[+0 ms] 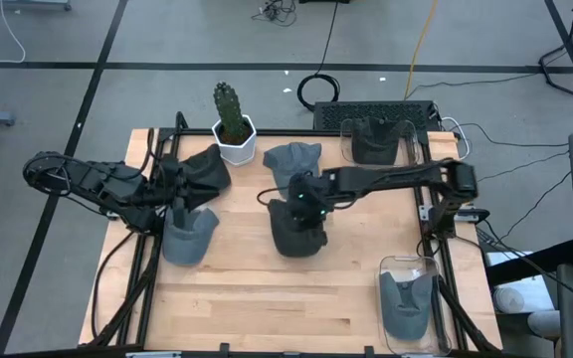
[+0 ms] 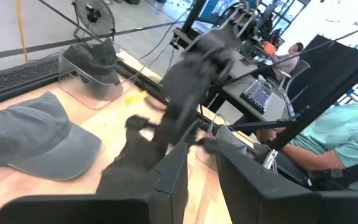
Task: Pick & Place hat
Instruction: Put the bottom black cap into the top transparent bin
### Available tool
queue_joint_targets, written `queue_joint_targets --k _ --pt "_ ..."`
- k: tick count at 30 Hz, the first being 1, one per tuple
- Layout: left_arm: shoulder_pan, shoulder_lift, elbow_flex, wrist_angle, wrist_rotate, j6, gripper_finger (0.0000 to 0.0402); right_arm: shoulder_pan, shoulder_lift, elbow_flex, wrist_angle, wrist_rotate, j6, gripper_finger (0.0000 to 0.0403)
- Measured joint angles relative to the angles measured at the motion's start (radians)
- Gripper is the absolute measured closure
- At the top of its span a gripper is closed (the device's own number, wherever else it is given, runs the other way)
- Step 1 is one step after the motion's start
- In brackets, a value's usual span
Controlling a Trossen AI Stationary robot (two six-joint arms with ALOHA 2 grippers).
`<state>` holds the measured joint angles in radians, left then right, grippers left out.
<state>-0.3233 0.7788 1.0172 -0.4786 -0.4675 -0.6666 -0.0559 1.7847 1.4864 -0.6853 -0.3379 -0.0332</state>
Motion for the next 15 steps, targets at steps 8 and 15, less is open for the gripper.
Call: queue_joint_targets --k 8,15 --pt "0.000 0.000 0.000 0.003 -0.075 -0.006 0.0309 -0.009 -0.222 0.001 -0.080 0.199 -0.086 0.0401" --pt "0.009 0.000 0.000 0.003 -0.111 0.006 0.0309 -0.107 -0.362 0.001 -0.216 0.365 -0.185 0.0402"
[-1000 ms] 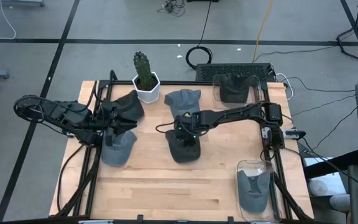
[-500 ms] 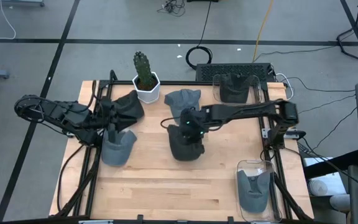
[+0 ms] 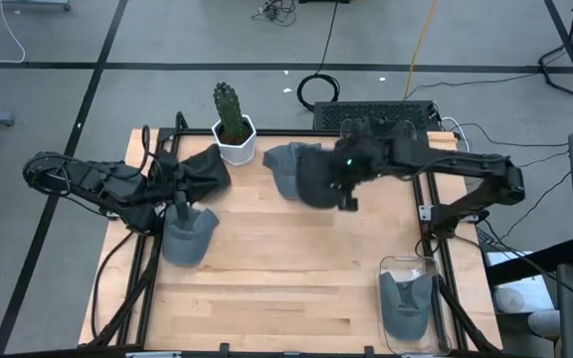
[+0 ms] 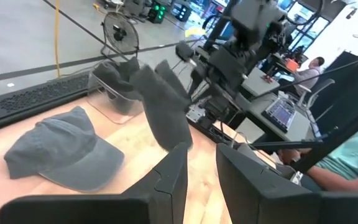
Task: Pick & Place hat
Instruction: Put the bottom black cap into the top transparent bin
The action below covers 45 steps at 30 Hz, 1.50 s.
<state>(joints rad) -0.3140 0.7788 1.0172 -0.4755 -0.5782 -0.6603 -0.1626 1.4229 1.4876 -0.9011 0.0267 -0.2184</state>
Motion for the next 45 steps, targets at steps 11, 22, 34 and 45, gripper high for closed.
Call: queue_joint_targets --k 11,22,34,45 --pt "0.047 0.000 0.000 0.000 -0.002 0.010 0.0309 -0.306 -0.048 -0.001 -0.032 0.161 -0.279 0.0402" --pt "0.052 0.013 0.000 0.003 -0.063 0.028 0.0309 -0.565 -0.061 -0.176 0.002 0.157 -0.519 0.0402" --pt "0.049 0.045 0.001 0.000 -0.068 -0.024 0.0309 -0.643 -0.234 -0.450 0.195 0.153 -0.613 0.0401" --pt "0.070 0.078 0.001 0.002 -0.059 -0.025 0.0309 -0.643 -0.292 -0.593 0.301 0.129 -0.578 0.0400"
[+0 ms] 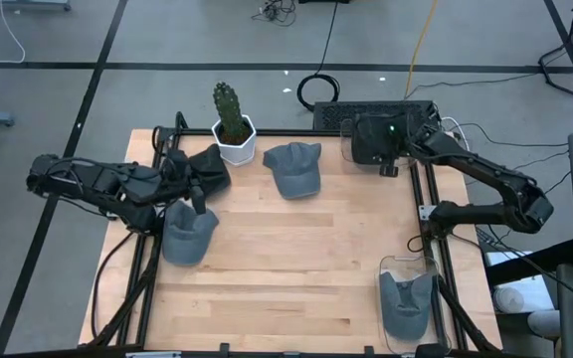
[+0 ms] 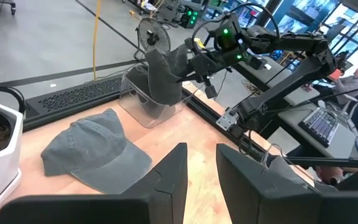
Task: Pick & Place hat
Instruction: Put the bottom black cap into the top transparent bin
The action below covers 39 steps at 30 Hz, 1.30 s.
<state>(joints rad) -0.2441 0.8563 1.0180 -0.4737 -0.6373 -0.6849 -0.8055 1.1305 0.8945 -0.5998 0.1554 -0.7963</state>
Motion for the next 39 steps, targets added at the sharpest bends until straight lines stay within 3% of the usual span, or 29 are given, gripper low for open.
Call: queue_joint_targets --k 19,24,28,32,36,39 --pt "0.014 0.004 0.000 -0.001 0.035 -0.035 0.0309 0.000 0.000 -0.025 0.018 0.000 -0.051 0.0301" --pt "0.014 0.004 0.000 -0.001 0.035 -0.032 0.0309 0.000 0.000 -0.025 0.036 0.002 0.015 0.0290" --pt "0.014 0.004 0.000 -0.001 0.035 -0.032 0.0309 0.000 0.000 -0.025 0.085 0.013 0.153 0.0305" --pt "0.014 0.004 0.000 -0.001 0.035 -0.039 0.0309 -0.009 -0.005 -0.005 0.120 0.058 0.429 0.0330" --pt "0.014 0.005 0.000 -0.001 0.034 -0.029 0.0309 -0.050 0.023 0.060 0.180 -0.009 0.762 0.0376" --pt "0.024 0.012 -0.001 -0.003 0.017 -0.021 0.0309 -0.083 0.084 0.107 0.206 -0.092 0.924 0.0397"
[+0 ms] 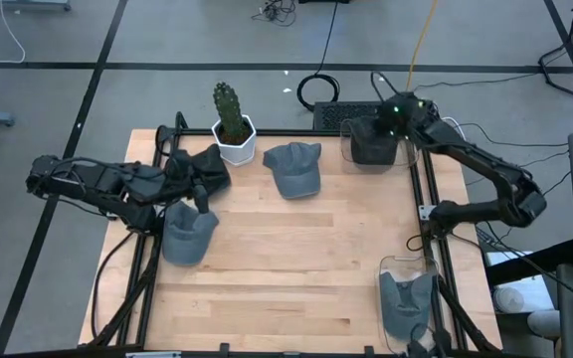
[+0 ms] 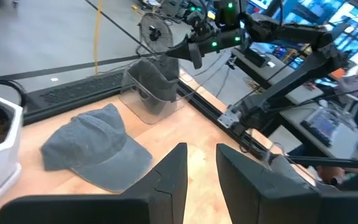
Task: Pick & Place hat
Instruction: Put the bottom black cap into the top transparent bin
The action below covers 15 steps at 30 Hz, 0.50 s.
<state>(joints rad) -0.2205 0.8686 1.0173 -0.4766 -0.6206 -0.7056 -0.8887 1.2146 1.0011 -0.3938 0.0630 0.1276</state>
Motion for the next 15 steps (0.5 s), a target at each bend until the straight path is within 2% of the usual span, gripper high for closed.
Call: queue_joint_targets --k 4,8,15 --pt "0.018 0.009 0.000 0.001 -0.005 -0.001 0.0309 -0.023 0.106 0.055 -0.021 -0.090 0.114 0.0396" --pt "0.019 0.008 0.000 0.002 -0.006 -0.011 0.0309 -0.027 0.184 0.065 -0.076 -0.095 0.149 0.0400" --pt "0.004 0.011 0.000 0.002 0.017 -0.016 0.0309 -0.027 0.252 0.051 -0.122 -0.113 0.080 0.0401"
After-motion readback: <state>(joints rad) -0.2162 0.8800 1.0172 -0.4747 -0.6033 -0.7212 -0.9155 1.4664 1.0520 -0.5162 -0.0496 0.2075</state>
